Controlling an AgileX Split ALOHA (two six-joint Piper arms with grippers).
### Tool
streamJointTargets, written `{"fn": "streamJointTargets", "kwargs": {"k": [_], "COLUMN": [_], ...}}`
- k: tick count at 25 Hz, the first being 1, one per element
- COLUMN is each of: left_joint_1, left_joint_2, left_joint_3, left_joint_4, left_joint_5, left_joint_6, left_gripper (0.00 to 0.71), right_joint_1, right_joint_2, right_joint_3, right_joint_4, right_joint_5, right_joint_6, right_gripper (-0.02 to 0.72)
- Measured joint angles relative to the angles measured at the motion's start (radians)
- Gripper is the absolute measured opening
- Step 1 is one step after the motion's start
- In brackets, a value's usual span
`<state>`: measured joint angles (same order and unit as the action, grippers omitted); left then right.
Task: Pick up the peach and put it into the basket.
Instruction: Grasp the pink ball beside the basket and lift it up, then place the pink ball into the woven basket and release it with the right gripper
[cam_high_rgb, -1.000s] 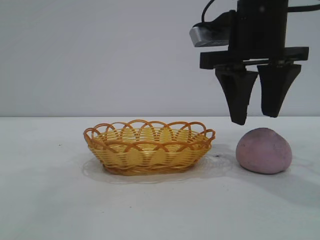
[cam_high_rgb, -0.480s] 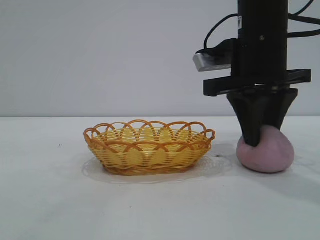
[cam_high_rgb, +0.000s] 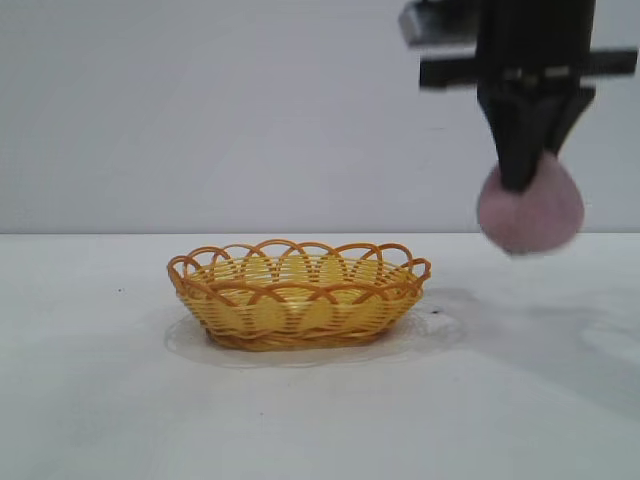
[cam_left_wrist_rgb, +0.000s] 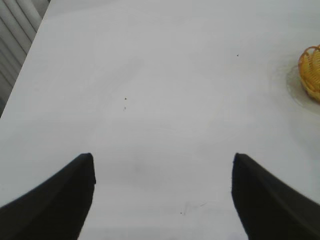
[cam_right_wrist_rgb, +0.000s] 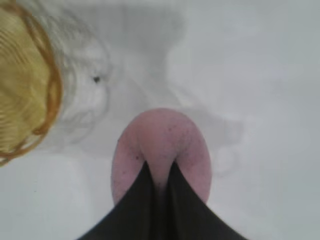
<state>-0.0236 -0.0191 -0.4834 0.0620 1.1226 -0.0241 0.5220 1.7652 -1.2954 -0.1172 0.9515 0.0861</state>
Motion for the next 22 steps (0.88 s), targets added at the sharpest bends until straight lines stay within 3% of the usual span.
{"fn": "streamJointTargets", "kwargs": {"k": [12, 22], "left_joint_1": [0.0, 0.0], "left_joint_2": [0.0, 0.0], "left_joint_3": [0.0, 0.0], "left_joint_4": [0.0, 0.0], "left_joint_5": [0.0, 0.0], "left_joint_6": [0.0, 0.0], "left_gripper": [0.53, 0.53], "right_joint_1": [0.224, 0.244], "right_joint_2": [0.031, 0.133], "right_joint_3": [0.0, 0.0], "right_joint_4": [0.004, 0.039], "right_joint_5": [-0.19, -0.324], "right_joint_6": [0.0, 0.0], "right_gripper": [0.0, 0.0]}}
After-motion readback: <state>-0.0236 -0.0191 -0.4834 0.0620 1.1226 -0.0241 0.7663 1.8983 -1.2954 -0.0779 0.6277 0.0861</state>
